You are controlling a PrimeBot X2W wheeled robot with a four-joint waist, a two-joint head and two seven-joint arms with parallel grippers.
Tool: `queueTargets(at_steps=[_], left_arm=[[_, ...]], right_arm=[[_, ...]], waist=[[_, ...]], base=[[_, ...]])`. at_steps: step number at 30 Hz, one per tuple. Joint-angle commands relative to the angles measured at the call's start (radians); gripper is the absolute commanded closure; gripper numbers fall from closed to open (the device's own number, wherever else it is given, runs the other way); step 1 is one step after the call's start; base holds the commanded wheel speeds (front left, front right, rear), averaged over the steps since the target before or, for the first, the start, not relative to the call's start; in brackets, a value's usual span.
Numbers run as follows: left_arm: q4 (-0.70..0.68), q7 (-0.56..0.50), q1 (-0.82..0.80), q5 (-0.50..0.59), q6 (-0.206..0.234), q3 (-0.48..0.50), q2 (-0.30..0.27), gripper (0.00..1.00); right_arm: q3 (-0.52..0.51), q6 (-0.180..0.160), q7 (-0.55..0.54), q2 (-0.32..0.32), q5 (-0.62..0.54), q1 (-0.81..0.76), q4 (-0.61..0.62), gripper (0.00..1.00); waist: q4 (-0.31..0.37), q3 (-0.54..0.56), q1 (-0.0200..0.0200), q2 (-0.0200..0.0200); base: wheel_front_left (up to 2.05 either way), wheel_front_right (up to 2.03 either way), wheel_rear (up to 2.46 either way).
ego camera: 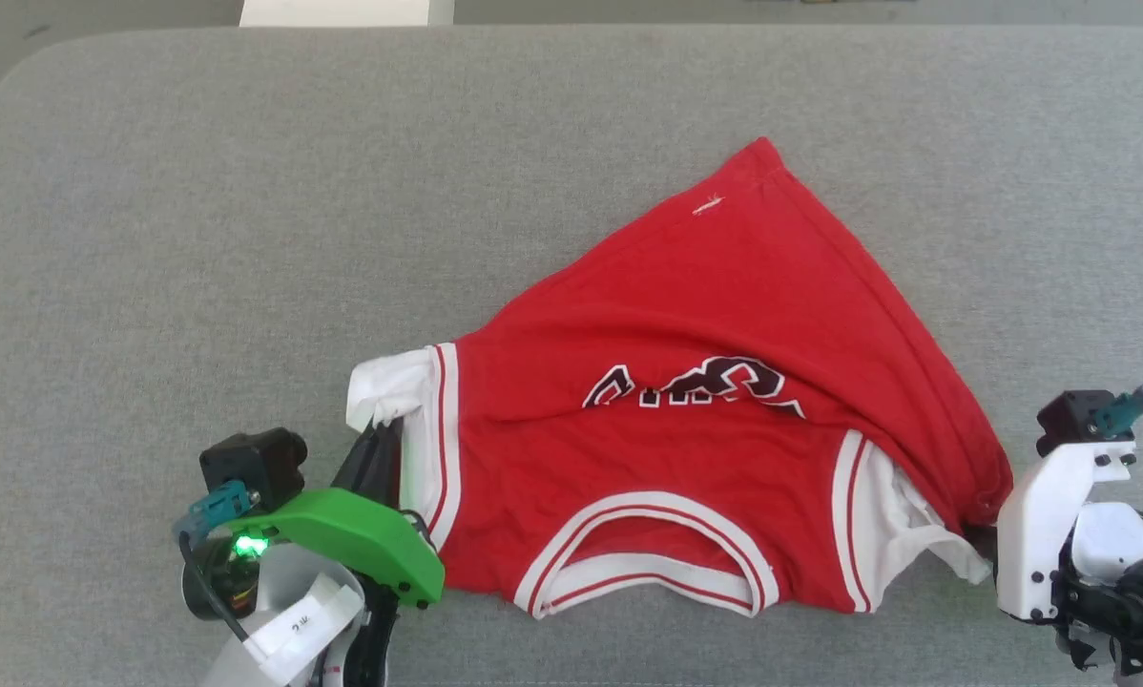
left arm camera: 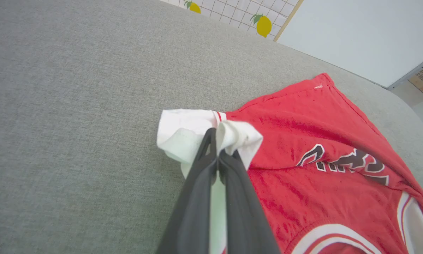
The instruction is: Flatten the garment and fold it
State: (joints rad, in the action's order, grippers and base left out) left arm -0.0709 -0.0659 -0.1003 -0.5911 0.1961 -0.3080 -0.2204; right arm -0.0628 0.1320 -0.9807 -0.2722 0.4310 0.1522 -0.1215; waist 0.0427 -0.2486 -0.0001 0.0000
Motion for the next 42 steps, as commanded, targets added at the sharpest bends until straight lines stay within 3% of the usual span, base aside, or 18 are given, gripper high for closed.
queueTargets(at_steps=[1,2,5,6,7,13,17,21,27,38,42], left_arm=[[0.005,0.002,0.012,-0.004,0.001,0.003,-0.006,1.0],[0.008,0.001,0.019,-0.008,0.004,0.008,-0.011,1.0],[0.008,0.001,0.025,-0.011,0.006,0.011,-0.016,1.0],[0.005,0.001,0.031,-0.013,0.009,0.014,-0.019,1.0],[0.004,0.001,0.032,-0.013,0.011,0.015,-0.02,1.0],[-0.006,-0.002,0.03,-0.015,0.013,0.012,-0.023,1.0],[-0.014,-0.003,0.018,-0.012,0.012,0.007,-0.021,1.0],[-0.022,-0.005,-0.004,-0.005,0.009,-0.005,-0.019,1.0],[-0.034,-0.001,-0.053,0.012,-0.001,-0.039,0.002,1.0],[-0.039,0.036,-0.13,0.029,-0.019,-0.078,0.046,1.0],[-0.035,0.046,-0.14,0.029,-0.023,-0.086,0.056,1.0]], right_arm=[[-0.009,-0.001,0.022,0.011,0.003,-0.021,0.003,0.91],[-0.06,-0.001,0.085,0.016,0.011,-0.003,0.043,0.0],[-0.127,-0.001,0.176,0.033,0.032,0.031,0.104,0.0],[-0.171,-0.001,0.304,0.048,0.039,0.076,0.156,0.0],[-0.181,-0.001,0.359,0.055,0.043,0.094,0.169,0.0],[-0.145,-0.001,0.601,0.045,0.031,0.161,0.161,0.0],[-0.104,-0.001,0.682,0.034,0.018,0.221,0.113,0.0],[-0.047,-0.001,0.695,0.018,-0.002,0.322,0.045,0.0],[0.061,-0.001,0.608,-0.03,-0.059,0.511,-0.076,0.0],[0.303,-0.001,0.128,-0.153,-0.173,0.805,-0.266,0.0],[0.384,-0.001,0.012,-0.179,-0.194,0.858,-0.286,0.0]], waist=[[0.005,0.012,0.0001,0.0],[0.009,0.027,0.0001,0.0],[0.014,0.044,0.0001,0.0],[0.02,0.055,0.0001,0.0],[0.021,0.058,0.0001,0.0],[0.016,0.054,0.0001,0.0],[0.001,0.029,0.0001,0.0],[-0.029,-0.019,0.0001,0.0],[-0.111,-0.119,0.0001,0.0],[-0.241,-0.281,0.0001,0.0],[-0.263,-0.315,0.0001,0.0]], base=[[0.0,0.0,0.0],[0.0,0.0,0.0],[0.0,0.0,0.0],[0.0,0.0,0.0],[0.0,0.0,0.0],[0.0,0.0,0.0],[0.0,0.0,0.0],[0.0,0.0,0.0],[0.0,0.0,0.0],[0.0,0.0,0.0],[0.0,0.0,0.0]])
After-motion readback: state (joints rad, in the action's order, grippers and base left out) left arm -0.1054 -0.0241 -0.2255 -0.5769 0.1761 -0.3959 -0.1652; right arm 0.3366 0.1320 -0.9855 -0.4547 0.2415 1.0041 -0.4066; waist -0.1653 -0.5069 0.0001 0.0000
